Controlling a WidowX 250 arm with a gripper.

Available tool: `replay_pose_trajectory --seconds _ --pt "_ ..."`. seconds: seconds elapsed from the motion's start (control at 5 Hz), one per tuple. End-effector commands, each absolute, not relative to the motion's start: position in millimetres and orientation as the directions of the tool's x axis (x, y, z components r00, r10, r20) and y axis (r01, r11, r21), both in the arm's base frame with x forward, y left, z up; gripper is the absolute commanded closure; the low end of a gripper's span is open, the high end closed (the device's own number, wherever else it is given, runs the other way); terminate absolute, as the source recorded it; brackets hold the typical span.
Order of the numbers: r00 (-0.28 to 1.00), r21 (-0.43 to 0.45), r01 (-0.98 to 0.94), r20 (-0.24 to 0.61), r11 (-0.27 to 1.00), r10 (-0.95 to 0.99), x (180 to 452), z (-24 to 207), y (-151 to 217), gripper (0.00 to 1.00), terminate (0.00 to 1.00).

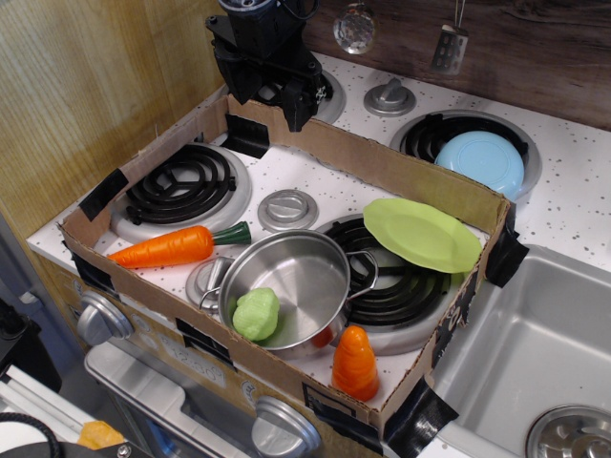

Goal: Take broccoli out of pan

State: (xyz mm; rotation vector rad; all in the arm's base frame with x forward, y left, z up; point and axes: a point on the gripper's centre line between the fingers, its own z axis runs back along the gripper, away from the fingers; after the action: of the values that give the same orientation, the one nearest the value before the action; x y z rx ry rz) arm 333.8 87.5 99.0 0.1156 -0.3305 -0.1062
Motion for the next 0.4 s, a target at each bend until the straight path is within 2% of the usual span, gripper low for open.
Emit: replay_pose_trajectory --seconds 0.0,0.2 --pt "0.94 0.13 0.085 0.317 0.988 -0.123 333.8 99.0 87.5 0.0 0.0" --pt "0.966 0.134 0.045 0.248 0.99 -0.077 326.0 119.9 87.8 0.0 0.0"
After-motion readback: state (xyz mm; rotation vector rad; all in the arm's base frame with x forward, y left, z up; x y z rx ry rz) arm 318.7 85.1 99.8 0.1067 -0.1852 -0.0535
